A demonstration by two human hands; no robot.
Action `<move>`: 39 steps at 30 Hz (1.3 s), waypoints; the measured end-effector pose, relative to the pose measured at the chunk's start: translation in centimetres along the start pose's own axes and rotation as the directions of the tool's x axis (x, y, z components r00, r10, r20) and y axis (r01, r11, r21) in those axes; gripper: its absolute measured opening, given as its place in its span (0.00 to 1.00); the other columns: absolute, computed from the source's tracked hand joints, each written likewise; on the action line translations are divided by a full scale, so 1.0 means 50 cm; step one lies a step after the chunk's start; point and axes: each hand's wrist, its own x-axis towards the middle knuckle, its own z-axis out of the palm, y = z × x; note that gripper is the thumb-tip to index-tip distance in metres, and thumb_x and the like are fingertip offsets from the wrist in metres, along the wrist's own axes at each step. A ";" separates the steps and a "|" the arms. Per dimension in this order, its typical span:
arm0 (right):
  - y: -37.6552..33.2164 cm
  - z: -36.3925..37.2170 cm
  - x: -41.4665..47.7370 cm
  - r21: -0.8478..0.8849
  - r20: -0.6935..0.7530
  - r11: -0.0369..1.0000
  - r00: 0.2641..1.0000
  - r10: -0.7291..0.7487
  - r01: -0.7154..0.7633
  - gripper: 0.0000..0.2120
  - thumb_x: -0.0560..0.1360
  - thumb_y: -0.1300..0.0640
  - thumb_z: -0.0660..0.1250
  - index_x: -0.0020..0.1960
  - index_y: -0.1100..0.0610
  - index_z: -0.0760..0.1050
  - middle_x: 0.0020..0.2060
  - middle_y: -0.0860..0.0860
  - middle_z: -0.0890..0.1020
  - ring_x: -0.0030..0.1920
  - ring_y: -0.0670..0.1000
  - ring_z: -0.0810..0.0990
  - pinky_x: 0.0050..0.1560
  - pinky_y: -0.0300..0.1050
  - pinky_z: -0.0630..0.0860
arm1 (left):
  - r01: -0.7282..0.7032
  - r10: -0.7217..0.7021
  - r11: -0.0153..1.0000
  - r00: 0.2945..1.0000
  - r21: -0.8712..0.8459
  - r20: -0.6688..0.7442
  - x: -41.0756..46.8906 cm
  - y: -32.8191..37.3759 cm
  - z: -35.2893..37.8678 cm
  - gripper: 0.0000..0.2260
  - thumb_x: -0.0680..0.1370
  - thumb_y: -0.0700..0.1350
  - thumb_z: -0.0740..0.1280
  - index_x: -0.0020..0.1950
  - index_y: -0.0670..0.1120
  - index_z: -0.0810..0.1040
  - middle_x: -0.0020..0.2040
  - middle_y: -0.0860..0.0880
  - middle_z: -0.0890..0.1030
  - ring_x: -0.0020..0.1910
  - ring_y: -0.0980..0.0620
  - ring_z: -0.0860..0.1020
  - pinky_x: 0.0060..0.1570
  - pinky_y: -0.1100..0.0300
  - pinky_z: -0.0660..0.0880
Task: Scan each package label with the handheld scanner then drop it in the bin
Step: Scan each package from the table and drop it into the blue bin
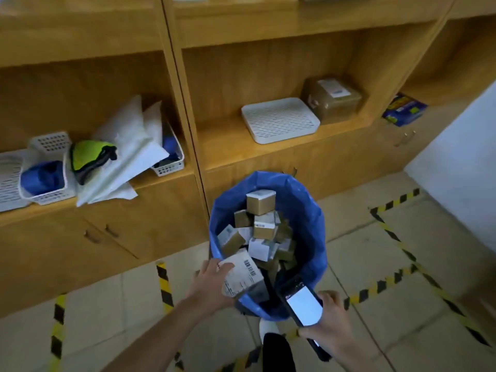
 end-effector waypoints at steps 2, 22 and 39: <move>0.014 -0.026 0.067 -0.020 0.080 0.999 0.997 -0.025 0.027 0.23 0.56 0.45 0.70 0.42 0.41 0.58 0.42 0.41 0.65 0.62 0.51 0.63 0.41 0.36 0.64 | -0.016 0.013 0.999 0.998 0.044 0.062 0.064 0.032 0.013 0.40 0.67 0.67 0.67 0.75 0.55 0.59 0.71 0.49 0.59 0.72 0.46 0.56 0.67 0.50 0.61; 0.148 0.042 0.602 -0.426 0.257 0.850 0.943 -0.214 0.309 0.37 0.61 0.57 0.73 0.67 0.53 0.62 0.62 0.48 0.60 0.60 0.50 0.67 0.61 0.48 0.68 | -0.102 -0.072 0.950 0.850 0.296 0.522 0.460 0.078 0.331 0.41 0.72 0.44 0.73 0.78 0.48 0.52 0.78 0.43 0.50 0.77 0.44 0.47 0.72 0.44 0.58; 0.025 0.011 0.478 -0.253 0.253 0.926 0.943 -0.217 0.281 0.38 0.54 0.48 0.74 0.61 0.49 0.63 0.57 0.43 0.59 0.58 0.47 0.72 0.52 0.46 0.73 | 0.153 -0.162 0.987 0.964 0.058 0.209 0.294 0.028 0.160 0.22 0.77 0.45 0.61 0.71 0.48 0.66 0.69 0.47 0.67 0.69 0.47 0.64 0.63 0.55 0.66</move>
